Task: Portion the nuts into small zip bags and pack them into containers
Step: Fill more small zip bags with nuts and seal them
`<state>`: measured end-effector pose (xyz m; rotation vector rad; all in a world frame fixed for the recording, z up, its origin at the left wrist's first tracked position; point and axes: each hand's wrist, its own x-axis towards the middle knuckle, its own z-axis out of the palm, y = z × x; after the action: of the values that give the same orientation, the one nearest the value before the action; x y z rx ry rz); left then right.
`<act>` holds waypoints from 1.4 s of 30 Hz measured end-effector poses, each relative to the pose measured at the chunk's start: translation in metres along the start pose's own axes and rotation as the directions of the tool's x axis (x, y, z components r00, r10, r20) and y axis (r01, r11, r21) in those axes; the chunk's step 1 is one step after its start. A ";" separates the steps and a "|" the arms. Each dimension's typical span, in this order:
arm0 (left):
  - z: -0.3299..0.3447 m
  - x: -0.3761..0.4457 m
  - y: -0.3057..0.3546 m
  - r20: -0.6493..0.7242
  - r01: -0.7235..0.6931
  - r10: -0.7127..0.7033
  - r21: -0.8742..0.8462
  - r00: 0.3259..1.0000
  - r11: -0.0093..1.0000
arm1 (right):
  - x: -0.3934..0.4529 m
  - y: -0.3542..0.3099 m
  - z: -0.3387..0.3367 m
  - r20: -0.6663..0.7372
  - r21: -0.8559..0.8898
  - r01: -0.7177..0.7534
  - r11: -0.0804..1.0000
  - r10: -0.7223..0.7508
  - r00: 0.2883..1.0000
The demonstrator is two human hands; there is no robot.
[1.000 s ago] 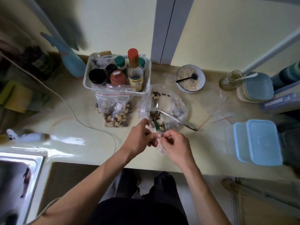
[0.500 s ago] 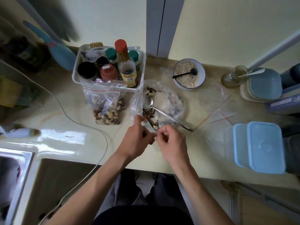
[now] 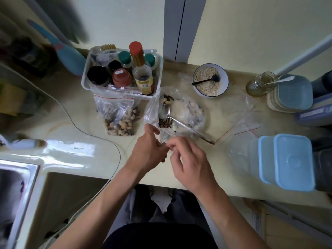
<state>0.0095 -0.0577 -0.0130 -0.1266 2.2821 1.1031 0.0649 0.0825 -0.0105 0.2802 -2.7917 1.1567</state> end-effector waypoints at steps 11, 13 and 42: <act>-0.028 0.005 -0.014 0.162 -0.228 0.194 0.231 0.968 0.946 | 0.015 0.004 -0.001 0.443 -0.240 -0.249 0.938 0.334 0.832; -0.033 0.006 -0.018 0.278 -0.361 0.289 0.260 0.916 0.896 | 0.019 0.006 -0.008 0.482 -0.097 -0.329 0.939 0.334 0.810; 0.001 0.055 -0.046 -0.292 -0.083 0.317 0.604 0.902 0.793 | 0.065 0.104 -0.020 0.573 0.596 -0.754 0.277 0.511 0.640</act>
<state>-0.0202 -0.0784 -0.0755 0.1759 2.9445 0.4403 -0.0200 0.1607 -0.0569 -0.8512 -2.3009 2.7728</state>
